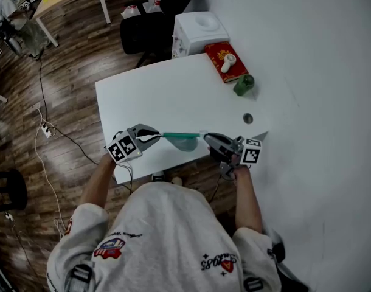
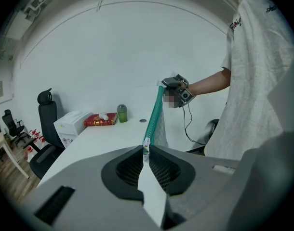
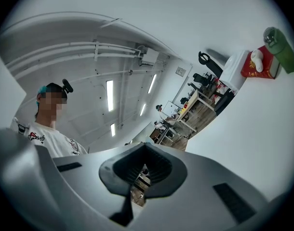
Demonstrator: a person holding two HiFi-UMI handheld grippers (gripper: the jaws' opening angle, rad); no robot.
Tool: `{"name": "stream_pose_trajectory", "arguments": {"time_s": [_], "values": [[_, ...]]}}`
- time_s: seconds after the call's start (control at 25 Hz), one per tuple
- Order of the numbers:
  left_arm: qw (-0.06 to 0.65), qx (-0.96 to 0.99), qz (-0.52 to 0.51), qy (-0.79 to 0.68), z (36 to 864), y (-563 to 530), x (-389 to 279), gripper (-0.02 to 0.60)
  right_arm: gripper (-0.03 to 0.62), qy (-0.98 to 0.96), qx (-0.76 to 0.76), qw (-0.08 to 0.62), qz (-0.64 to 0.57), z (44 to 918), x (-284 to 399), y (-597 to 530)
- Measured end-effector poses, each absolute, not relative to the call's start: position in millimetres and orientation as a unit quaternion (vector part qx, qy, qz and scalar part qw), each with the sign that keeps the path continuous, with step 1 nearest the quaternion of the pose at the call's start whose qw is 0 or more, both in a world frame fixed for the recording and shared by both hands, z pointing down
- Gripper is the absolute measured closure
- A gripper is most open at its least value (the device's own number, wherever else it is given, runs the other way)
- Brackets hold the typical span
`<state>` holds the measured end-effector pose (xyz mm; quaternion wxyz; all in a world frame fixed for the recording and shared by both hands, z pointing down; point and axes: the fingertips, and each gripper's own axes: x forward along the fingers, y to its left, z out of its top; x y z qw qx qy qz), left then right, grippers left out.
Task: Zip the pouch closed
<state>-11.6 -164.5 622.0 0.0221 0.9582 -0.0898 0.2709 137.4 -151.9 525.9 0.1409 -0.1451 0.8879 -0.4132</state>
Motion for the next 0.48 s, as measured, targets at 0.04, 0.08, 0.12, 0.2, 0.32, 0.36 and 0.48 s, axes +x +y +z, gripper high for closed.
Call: {"name": "stream_pose_trajectory", "arguments": {"time_s": [0.04, 0.08, 0.12, 0.2, 0.32, 0.36, 0.48], "values": [[0.024, 0.958, 0.273, -0.090, 624.2, -163.8, -11.9, 0.546, 0.591, 0.888, -0.146, 0.138, -0.414, 527.2, 136.1, -152.0], [0.028, 0.957, 0.275, -0.091, 626.7, -163.2, -12.2, 0.546, 0.590, 0.886, -0.151, 0.133, -0.417, 530.7, 135.4, -151.9], [0.032, 0.956, 0.276, -0.092, 629.7, -163.1, -12.5, 0.546, 0.589, 0.886, -0.157, 0.125, -0.418, 534.9, 134.3, -151.8], [0.044, 0.955, 0.277, -0.097, 636.9, -164.2, -12.6, 0.546, 0.589, 0.889, -0.166, 0.106, -0.412, 540.5, 129.9, -152.2], [0.062, 0.953, 0.276, -0.105, 646.6, -165.3, -11.6, 0.546, 0.588, 0.894, -0.173, 0.097, -0.402, 542.5, 122.7, -154.5], [0.067, 0.953, 0.276, -0.107, 648.9, -165.4, -11.9, 0.545, 0.588, 0.895, -0.175, 0.097, -0.400, 542.0, 120.7, -156.0], [0.073, 0.949, 0.284, -0.116, 655.2, -166.0, -15.6, 0.529, 0.588, 0.896, -0.174, 0.097, -0.397, 540.2, 115.8, -159.5]]}}
